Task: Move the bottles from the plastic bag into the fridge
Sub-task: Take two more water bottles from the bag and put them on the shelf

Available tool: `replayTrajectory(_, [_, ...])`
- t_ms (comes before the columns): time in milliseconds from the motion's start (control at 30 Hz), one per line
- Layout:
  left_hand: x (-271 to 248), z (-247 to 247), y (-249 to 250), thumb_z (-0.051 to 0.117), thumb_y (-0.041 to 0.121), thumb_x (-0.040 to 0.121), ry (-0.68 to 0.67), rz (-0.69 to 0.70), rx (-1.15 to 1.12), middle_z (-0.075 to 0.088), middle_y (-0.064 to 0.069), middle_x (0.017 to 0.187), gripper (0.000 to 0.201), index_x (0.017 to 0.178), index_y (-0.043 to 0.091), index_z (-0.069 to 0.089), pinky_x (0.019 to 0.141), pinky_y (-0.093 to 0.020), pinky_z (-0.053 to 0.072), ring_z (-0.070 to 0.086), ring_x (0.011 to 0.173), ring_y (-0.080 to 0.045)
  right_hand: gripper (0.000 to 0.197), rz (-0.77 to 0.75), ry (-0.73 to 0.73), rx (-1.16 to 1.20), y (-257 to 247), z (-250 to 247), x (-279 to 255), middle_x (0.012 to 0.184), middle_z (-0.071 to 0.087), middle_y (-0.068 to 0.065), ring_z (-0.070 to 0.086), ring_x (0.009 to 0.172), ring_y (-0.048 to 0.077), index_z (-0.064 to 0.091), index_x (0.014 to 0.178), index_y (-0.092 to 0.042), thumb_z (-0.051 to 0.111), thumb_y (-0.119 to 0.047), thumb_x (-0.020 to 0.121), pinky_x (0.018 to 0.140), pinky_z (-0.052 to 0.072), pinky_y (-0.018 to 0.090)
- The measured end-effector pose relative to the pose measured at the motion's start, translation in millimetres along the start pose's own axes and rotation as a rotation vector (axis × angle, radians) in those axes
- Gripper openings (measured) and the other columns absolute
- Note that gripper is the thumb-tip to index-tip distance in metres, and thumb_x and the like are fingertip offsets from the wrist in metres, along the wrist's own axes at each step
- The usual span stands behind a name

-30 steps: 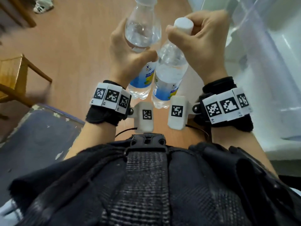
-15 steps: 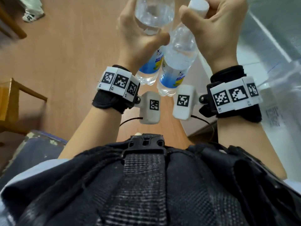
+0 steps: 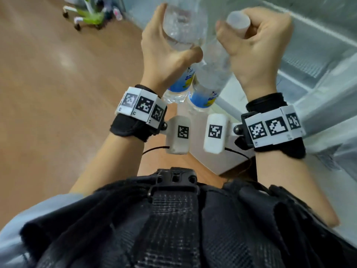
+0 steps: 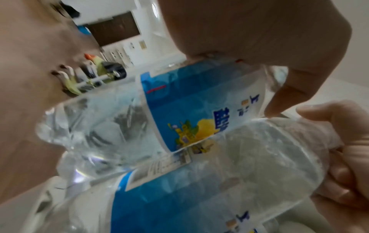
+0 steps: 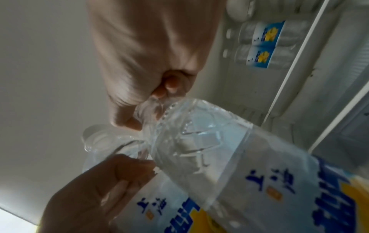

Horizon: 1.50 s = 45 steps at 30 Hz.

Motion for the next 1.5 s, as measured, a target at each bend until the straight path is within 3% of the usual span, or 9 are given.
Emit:
replayTrajectory(67, [22.9,24.8,-6.1,0.072,0.027,0.046,-0.067,-0.01,-0.028,0.065,-0.024,0.107,0.079,0.111,-0.014,0.054,0.086,-0.051,0.053,0.062,0.1,-0.038,0.047,0.001,0.076,-0.066,13.0,-12.6,16.4,0.046,0.04,0.01,0.034,0.048,0.027,0.049,0.051,0.0,0.071,-0.033,0.076,0.047,0.026,0.033])
replayTrajectory(300, [91.5,117.1,-15.2,0.073,0.023,0.047,-0.251,0.027,-0.147,0.063,-0.024,0.116,0.085,0.121,-0.012,0.049,0.094,-0.049,0.052,0.062,0.108,-0.034,0.036,0.015,0.297,-0.22,59.8,-54.3,62.8,0.047,0.03,-0.019,0.027,0.048,0.0,0.042,0.052,-0.023,0.069,-0.029,0.074,0.049,0.022,0.023])
replayTrajectory(467, [112.7,172.3,-7.7,0.077,0.011,0.06,-0.434,0.145,-0.294,0.061,0.0,0.103,0.063,0.116,0.007,0.046,0.093,-0.018,0.051,0.061,0.096,-0.002,0.037,0.051,0.484,-0.318,85.5,-86.4,85.8,0.04,0.033,-0.021,0.03,0.046,0.0,0.042,0.052,-0.032,0.07,-0.028,0.074,0.049,0.024,0.02])
replayTrajectory(600, [136.5,216.0,-7.5,0.078,0.011,0.061,-0.537,0.214,-0.418,0.061,-0.005,0.096,0.056,0.107,0.003,0.048,0.088,-0.042,0.056,0.064,0.091,-0.025,0.025,0.069,0.603,-0.38,106.2,-108.4,94.8,0.05,0.036,-0.012,0.03,0.051,0.007,0.055,0.053,-0.011,0.07,-0.023,0.069,0.05,0.026,0.027])
replayTrajectory(800, [162.1,282.3,8.5,0.081,0.002,0.063,-0.729,0.246,-0.578,0.062,-0.006,0.098,0.058,0.108,0.003,0.044,0.088,-0.037,0.057,0.064,0.093,-0.016,0.028,0.108,0.821,-0.67,102.0,-142.0,105.5,0.048,0.036,-0.013,0.03,0.048,0.007,0.064,0.059,-0.006,0.069,-0.032,0.069,0.05,0.025,0.021])
replayTrajectory(1000, [172.2,328.2,21.9,0.084,0.011,0.062,-0.832,0.249,-0.612,0.064,0.002,0.101,0.067,0.115,0.0,0.046,0.089,-0.028,0.056,0.066,0.097,-0.01,0.04,0.132,1.005,-0.851,86.3,-167.8,114.7,0.042,0.018,-0.022,0.021,0.04,0.007,0.032,0.049,-0.032,0.067,-0.034,0.065,0.06,0.024,0.024])
replayTrajectory(1200, [177.2,374.4,24.3,0.086,0.033,0.06,-0.95,0.186,-0.589,0.068,-0.005,0.109,0.078,0.12,-0.002,0.05,0.094,-0.036,0.056,0.068,0.102,-0.013,0.029,0.076,1.006,-0.912,92.3,-186.8,127.5,0.052,0.06,0.006,0.042,0.047,0.011,0.066,0.064,-0.007,0.067,-0.035,0.069,0.05,0.029,0.023])
replayTrajectory(1300, [183.9,383.8,29.9,0.087,0.028,0.058,-0.936,0.194,-0.563,0.063,0.005,0.108,0.076,0.12,0.006,0.047,0.094,-0.03,0.055,0.063,0.1,0.0,0.029,0.072,0.984,-0.879,96.7,-195.1,135.2,0.05,0.048,-0.006,0.039,0.044,0.007,0.065,0.063,-0.007,0.067,-0.035,0.07,0.045,0.02,0.009])
replayTrajectory(1500, [196.4,399.7,31.0,0.087,0.019,0.054,-0.933,0.174,-0.603,0.064,-0.003,0.107,0.074,0.116,0.004,0.049,0.093,-0.041,0.056,0.065,0.103,-0.02,0.037,0.061,0.937,-0.885,101.8,-197.2,155.5,0.04,0.025,-0.017,0.042,0.04,-0.009,0.037,0.052,-0.033,0.065,-0.039,0.076,0.046,0.02,0.002])
Point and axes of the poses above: each hand's wrist, its own x-axis towards the middle knuckle, its own z-axis out of the palm, y = z × x, the point moved 10 cm from there along x, towards the middle knuckle
